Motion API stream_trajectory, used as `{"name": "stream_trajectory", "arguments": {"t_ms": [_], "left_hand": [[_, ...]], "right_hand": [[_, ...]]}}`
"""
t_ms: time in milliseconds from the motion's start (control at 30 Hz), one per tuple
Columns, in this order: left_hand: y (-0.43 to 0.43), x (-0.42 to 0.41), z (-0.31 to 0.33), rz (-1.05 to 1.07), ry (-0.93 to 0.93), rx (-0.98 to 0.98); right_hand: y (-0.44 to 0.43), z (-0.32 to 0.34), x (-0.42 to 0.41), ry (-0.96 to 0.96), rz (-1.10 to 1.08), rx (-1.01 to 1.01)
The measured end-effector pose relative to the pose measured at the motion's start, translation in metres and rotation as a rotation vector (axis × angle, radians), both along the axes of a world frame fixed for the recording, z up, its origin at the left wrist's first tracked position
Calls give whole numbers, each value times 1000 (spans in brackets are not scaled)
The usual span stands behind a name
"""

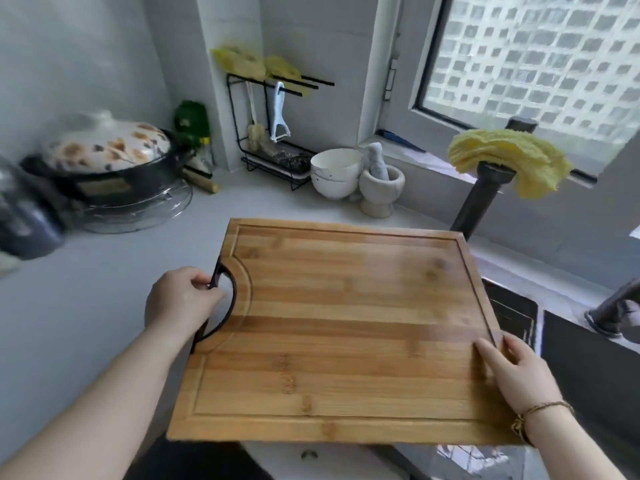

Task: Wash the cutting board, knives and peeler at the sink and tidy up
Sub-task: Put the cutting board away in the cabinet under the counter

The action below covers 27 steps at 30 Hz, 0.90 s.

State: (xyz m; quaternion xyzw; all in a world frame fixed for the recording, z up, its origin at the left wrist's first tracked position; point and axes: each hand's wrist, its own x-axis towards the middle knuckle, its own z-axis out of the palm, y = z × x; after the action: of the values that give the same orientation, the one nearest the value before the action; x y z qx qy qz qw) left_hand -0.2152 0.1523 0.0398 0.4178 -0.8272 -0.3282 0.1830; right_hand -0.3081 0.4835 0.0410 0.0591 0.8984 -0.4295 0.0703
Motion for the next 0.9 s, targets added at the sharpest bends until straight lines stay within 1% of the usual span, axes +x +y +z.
{"name": "stream_trajectory", "arguments": {"t_ms": [167, 367, 467, 667, 767, 900], "left_hand": [[-30, 119, 3, 390, 28, 23], [-52, 249, 5, 688, 32, 35], [-66, 308, -3, 772, 6, 64], [-105, 405, -22, 876, -40, 120], [-124, 436, -31, 885, -41, 138], [-145, 455, -41, 898, -49, 171]], "right_hand": [[-81, -7, 10, -11, 321, -53], [-175, -27, 59, -120, 590, -45], [-221, -33, 97, -160, 695, -29], [-295, -43, 182, -231, 765, 37], [-323, -48, 212, -236, 775, 54], [-348, -50, 230, -227, 784, 111]]}}
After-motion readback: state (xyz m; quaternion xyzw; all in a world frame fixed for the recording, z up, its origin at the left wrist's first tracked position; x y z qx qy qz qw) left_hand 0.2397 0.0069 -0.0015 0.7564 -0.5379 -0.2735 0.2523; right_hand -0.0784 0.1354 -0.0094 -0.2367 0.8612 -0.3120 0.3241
